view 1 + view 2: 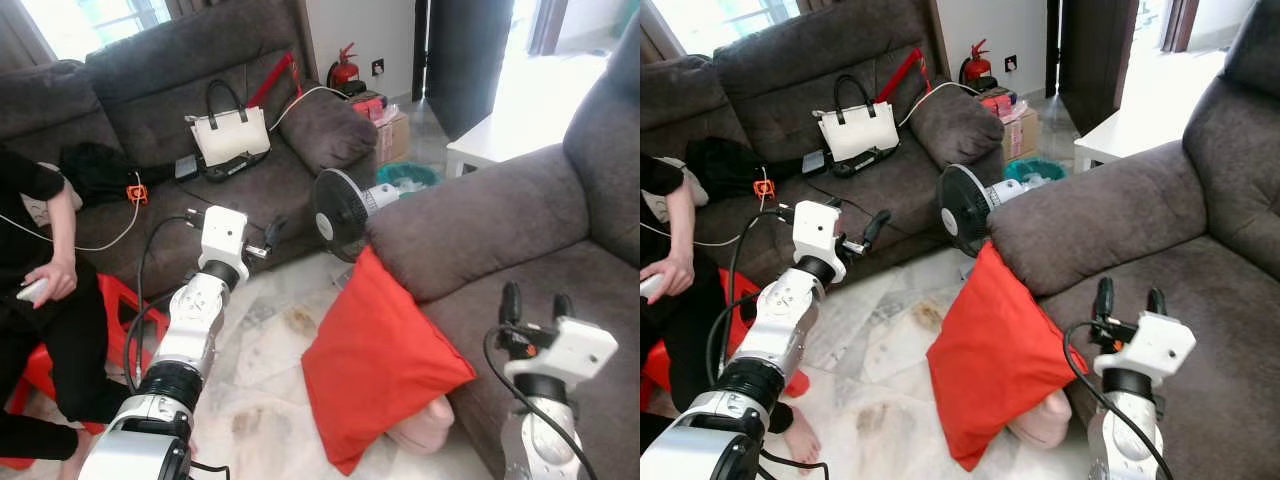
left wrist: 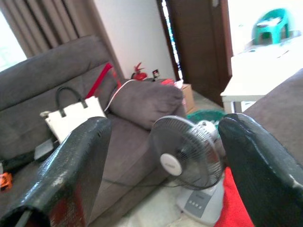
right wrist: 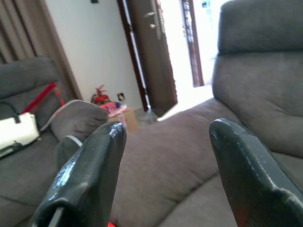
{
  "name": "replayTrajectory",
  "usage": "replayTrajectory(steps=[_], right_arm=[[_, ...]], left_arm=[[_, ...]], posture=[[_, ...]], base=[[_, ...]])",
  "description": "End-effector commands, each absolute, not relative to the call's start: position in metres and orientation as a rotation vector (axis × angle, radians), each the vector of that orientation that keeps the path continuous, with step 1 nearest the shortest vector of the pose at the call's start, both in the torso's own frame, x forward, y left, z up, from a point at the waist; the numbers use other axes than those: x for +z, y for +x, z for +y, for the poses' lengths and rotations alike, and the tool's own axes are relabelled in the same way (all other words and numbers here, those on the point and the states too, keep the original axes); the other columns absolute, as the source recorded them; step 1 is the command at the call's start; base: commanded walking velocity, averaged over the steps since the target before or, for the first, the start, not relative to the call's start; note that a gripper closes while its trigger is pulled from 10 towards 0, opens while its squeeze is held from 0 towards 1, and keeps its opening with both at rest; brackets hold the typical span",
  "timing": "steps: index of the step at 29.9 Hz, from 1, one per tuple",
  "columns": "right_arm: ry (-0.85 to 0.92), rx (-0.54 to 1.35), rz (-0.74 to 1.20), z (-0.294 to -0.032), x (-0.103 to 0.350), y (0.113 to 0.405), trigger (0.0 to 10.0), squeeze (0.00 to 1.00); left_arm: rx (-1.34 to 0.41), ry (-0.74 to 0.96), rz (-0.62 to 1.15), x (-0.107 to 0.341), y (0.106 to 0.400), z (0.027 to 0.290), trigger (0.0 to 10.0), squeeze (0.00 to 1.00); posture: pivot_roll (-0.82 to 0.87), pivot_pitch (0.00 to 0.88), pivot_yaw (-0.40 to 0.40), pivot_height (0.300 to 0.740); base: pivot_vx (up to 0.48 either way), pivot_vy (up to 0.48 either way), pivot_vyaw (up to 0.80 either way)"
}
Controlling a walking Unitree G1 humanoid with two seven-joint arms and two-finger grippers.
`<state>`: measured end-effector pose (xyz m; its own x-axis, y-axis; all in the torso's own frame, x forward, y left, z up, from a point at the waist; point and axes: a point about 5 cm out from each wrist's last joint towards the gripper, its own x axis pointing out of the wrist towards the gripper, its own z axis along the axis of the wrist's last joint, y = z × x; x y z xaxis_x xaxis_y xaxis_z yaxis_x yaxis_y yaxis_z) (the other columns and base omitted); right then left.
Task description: Move the pillow to the sofa from floor
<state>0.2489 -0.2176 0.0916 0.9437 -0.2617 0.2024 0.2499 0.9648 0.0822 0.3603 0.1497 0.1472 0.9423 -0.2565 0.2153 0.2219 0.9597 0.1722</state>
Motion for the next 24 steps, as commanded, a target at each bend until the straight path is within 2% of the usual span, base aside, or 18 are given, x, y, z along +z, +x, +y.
replayTrajectory(steps=[1, 8, 14, 24], right_arm=[[0.069, -0.220, -0.193, -0.208, 0.089, 0.254, 10.0, 0.00], [0.080, -0.092, -0.182, -0.192, 0.092, 0.279, 10.0, 0.00], [0.073, -0.022, -0.163, -0.187, 0.093, 0.290, 10.0, 0.00], [0.074, 0.046, -0.160, -0.178, 0.094, 0.298, 10.0, 0.00]], left_arm=[[-0.201, 0.172, -0.243, 0.148, 0.358, 0.165, 10.0, 0.00], [-0.102, 0.195, -0.270, 0.147, 0.345, 0.190, 10.0, 0.00], [-0.036, 0.192, -0.276, 0.142, 0.334, 0.200, 10.0, 0.00], [0.017, 0.178, -0.278, 0.140, 0.319, 0.205, 10.0, 0.00]], posture=[[-0.05, 0.000, 0.131, 0.740], [0.07, 0.000, 0.058, 0.740], [0.16, 0.000, -0.012, 0.740], [0.18, 0.000, -0.043, 0.740]], base=[[0.000, 0.000, 0.00], [0.000, 0.000, 0.00], [0.000, 0.000, 0.00], [0.000, 0.000, 0.00]])
